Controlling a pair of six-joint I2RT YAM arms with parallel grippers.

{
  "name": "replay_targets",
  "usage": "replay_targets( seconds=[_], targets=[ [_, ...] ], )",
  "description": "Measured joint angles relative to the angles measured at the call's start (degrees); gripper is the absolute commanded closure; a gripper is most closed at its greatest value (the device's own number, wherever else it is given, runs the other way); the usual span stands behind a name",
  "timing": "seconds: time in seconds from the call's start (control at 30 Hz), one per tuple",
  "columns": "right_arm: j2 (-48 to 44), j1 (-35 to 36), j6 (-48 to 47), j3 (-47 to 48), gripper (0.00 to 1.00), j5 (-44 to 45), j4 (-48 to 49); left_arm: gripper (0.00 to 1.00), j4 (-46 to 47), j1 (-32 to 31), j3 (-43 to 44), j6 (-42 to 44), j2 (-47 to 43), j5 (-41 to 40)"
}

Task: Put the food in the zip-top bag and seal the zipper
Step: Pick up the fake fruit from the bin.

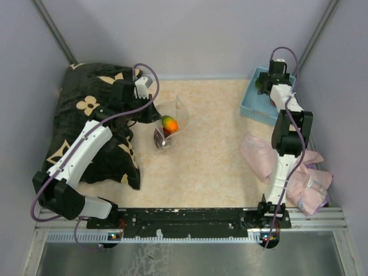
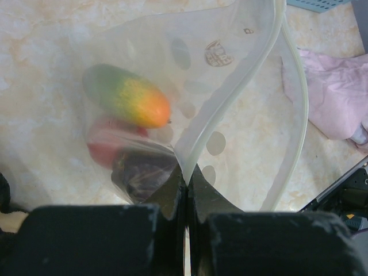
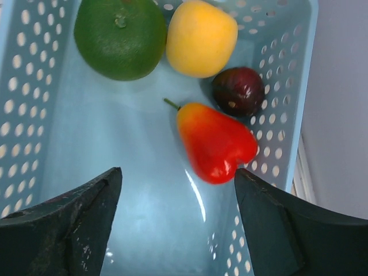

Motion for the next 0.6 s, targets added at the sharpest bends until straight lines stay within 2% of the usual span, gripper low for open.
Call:
replay_targets(
  seconds=[0.33,0.6],
  targets=[
    [13.1,-1.5,-6.3,13.1,0.16,1.4,-3.0,1.0,0.0,0.0,0.0,0.0,1.2,0.0],
    [14.6,-2.4,-6.6,13.9,0.19,0.5,-6.5,1.0,0.0,0.2,0.0,0.0,1.9,0.0]
  ],
)
